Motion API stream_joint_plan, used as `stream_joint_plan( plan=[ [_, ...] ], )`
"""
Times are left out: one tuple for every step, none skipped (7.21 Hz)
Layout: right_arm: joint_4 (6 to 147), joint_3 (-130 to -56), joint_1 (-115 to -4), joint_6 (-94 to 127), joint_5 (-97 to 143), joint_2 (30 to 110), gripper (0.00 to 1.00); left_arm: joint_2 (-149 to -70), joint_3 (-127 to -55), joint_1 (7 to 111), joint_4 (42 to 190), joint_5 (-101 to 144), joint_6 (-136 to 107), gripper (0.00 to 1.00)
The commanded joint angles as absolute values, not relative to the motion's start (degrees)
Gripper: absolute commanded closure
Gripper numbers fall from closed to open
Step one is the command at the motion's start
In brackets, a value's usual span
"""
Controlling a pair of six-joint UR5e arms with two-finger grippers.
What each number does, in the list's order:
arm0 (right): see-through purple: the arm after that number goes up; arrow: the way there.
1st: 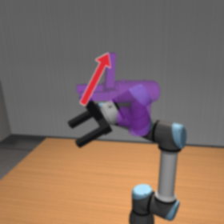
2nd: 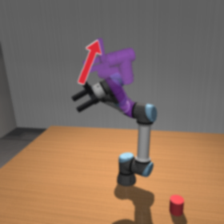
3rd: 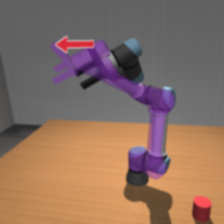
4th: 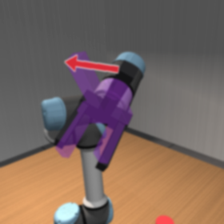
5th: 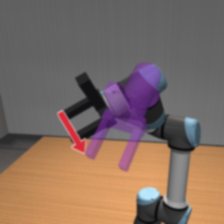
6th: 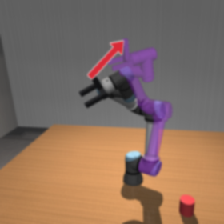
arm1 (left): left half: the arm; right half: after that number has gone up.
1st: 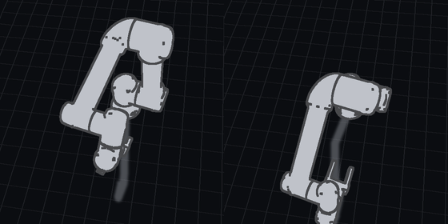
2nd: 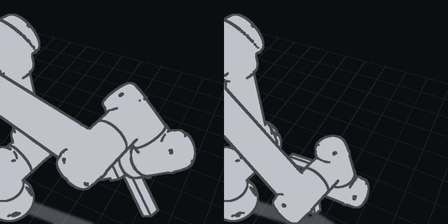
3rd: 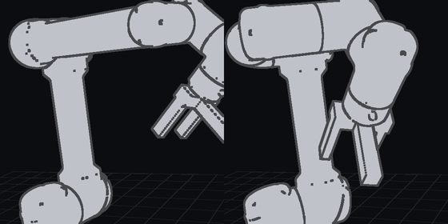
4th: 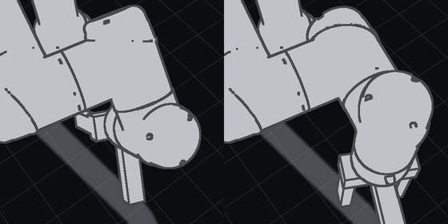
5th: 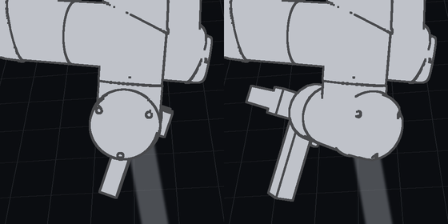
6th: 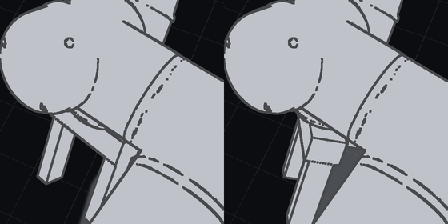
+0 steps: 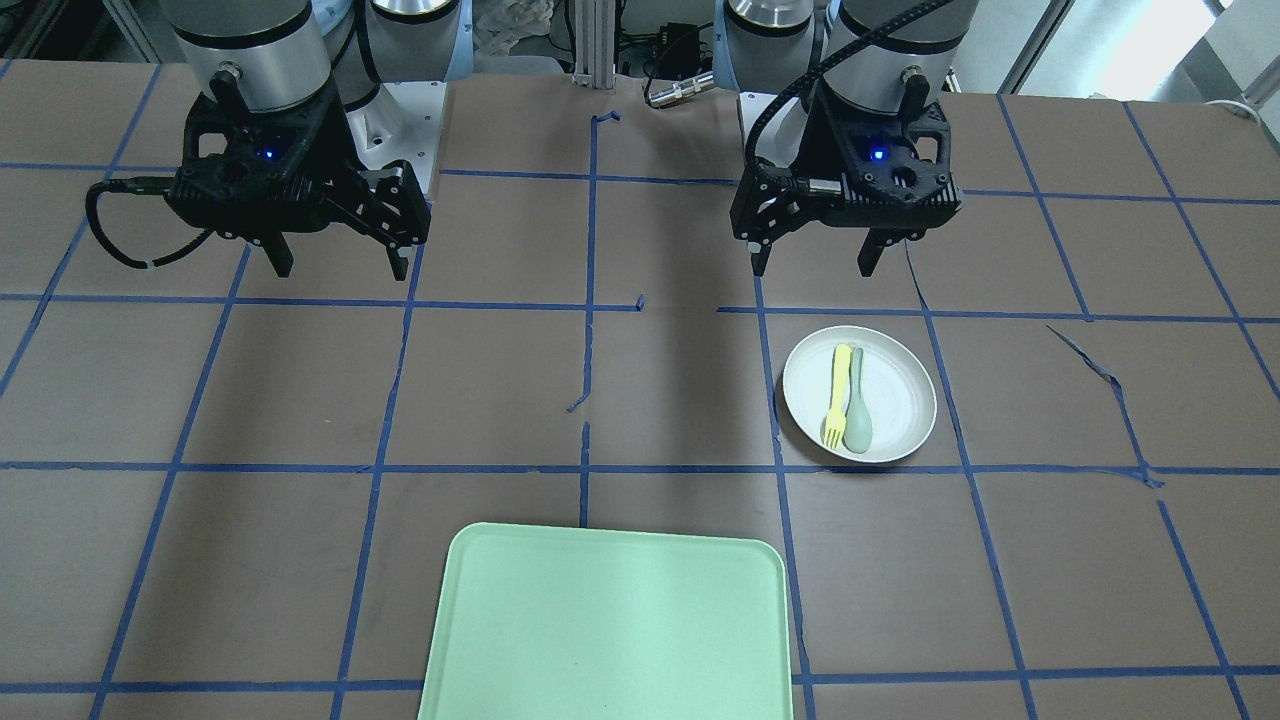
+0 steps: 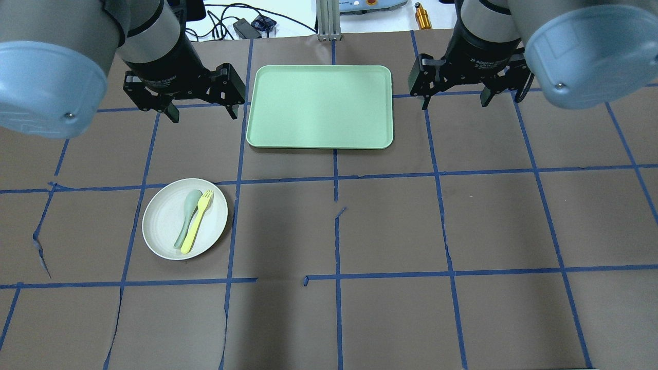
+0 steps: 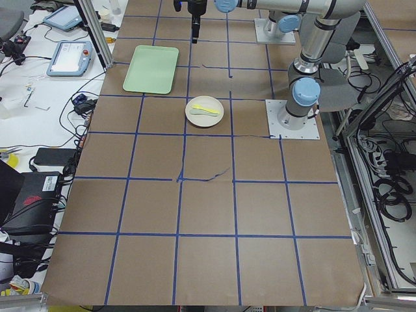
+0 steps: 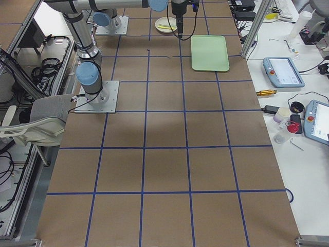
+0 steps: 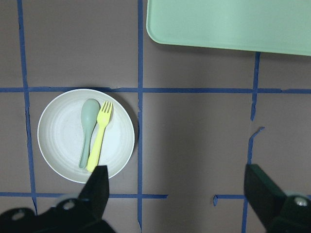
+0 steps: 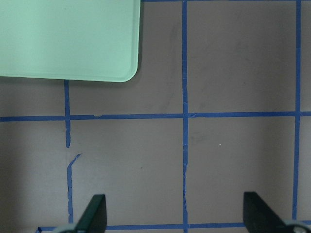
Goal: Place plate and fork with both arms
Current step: 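Move the left gripper toward the white plate holding the spoon and fork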
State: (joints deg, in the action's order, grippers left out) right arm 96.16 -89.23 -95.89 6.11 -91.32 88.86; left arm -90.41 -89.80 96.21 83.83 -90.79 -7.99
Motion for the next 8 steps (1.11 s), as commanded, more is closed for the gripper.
stream_joint_plan(
  plan=[
    [96.1,-89.4,-95.9,6.2,-91.4,88.9,0.0,-90.4,-89.8,96.1,83.8,-90.9,-8.1,0.0],
    [96.1,-89.4,-95.9,6.2,-91.5,88.9,0.0,-90.4,-89.8,96.1,83.9,-90.8,-8.1,0.0],
    [96.1,-89.4,-95.9,6.2,-91.5,88.9,0.0,-90.4,-89.9,96.1,83.9,-90.8,-8.2,0.0],
    [96.1,-89.4,-95.9,6.2,-91.5,88.9,0.0,-90.4,-90.1,95.7,84.2,-91.0,-8.1,0.0],
    [96.1,-89.4,-95.9,6.2,-91.5,88.9,0.0,-90.6,-91.8,93.5,84.0,-91.4,-6.0,0.0],
    [96.1,-89.6,-95.9,6.2,-91.1,88.7,0.0,-90.9,-96.1,87.3,83.2,-91.0,0.9,0.0],
    [96.1,-89.6,-95.9,6.2,-91.1,88.5,0.0,-91.1,-100.7,80.9,79.6,-90.8,9.5,0.0],
    [96.1,-89.7,-95.9,6.2,-91.1,88.5,0.0,-92.2,-104.5,76.0,74.7,-90.7,16.7,0.0]
  ],
)
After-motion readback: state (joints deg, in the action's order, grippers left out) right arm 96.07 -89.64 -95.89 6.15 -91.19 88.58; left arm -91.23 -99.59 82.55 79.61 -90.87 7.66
